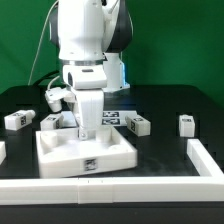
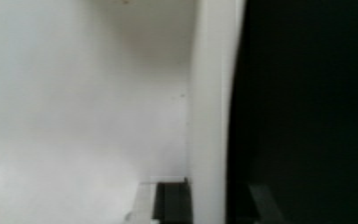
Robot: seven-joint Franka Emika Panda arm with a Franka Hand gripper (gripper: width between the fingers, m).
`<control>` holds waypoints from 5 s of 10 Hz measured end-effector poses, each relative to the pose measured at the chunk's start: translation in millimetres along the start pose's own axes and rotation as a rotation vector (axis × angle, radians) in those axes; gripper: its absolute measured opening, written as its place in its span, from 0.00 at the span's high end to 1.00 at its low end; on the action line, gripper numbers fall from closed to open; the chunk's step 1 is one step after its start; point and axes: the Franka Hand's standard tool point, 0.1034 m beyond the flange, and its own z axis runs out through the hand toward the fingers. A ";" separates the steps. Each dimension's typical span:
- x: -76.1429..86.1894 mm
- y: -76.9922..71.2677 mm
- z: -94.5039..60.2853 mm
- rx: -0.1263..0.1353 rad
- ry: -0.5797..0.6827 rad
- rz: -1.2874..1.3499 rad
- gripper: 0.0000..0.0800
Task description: Assemble one leg
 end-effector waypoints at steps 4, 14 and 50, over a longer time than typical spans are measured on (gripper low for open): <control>-0.1 -0.1 0.0 0.000 0.000 0.000 0.93; 75.5 42.9 -2.1 -0.026 0.003 0.227 0.92; 116.8 94.8 -3.7 -0.006 -0.008 0.221 0.19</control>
Offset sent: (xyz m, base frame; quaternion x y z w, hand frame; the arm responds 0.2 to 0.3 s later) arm 0.0000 0.0000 0.0000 0.0000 0.0000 0.0000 1.0000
